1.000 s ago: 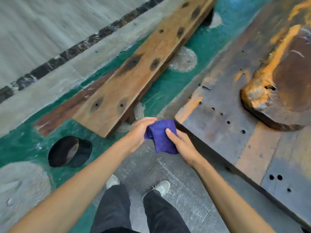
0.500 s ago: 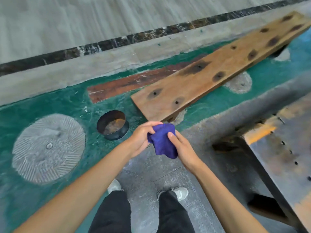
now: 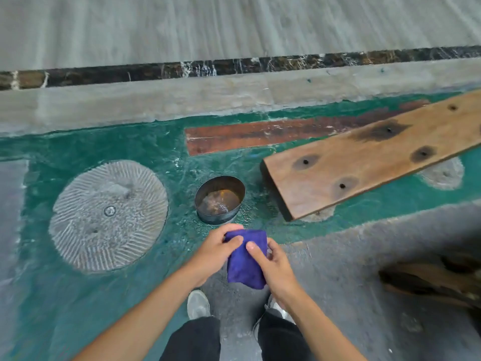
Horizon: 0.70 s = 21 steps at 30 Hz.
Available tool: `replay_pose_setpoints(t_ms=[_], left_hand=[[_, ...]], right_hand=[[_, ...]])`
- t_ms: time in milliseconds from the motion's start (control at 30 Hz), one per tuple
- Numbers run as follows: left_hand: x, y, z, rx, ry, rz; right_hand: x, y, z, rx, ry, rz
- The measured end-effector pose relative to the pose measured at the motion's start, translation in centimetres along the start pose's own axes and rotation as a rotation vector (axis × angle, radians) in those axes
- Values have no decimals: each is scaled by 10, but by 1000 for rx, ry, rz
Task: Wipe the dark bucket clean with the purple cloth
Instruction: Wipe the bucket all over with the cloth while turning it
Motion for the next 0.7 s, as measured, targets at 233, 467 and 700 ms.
replay_pose_setpoints(t_ms=[233,467,700], left_hand=[[20,-108,156,-162,132,220],[27,-184,294,-388,144,775],[31,-199,356,-685,107,1033]], right_hand=[[21,113,173,-46,-12,-145],[78,171,343,37,-93,-335],[105,183,453,226,-122,-605]])
Point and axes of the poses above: each hand's wrist, its own z-axis towards the middle knuckle, its own x-axis out of the back of the hand, y = z × x, the point moved 10 cm from there along z, towards the middle knuckle, and after that the axes turned 2 degrees about z, right-handed, at the moved point
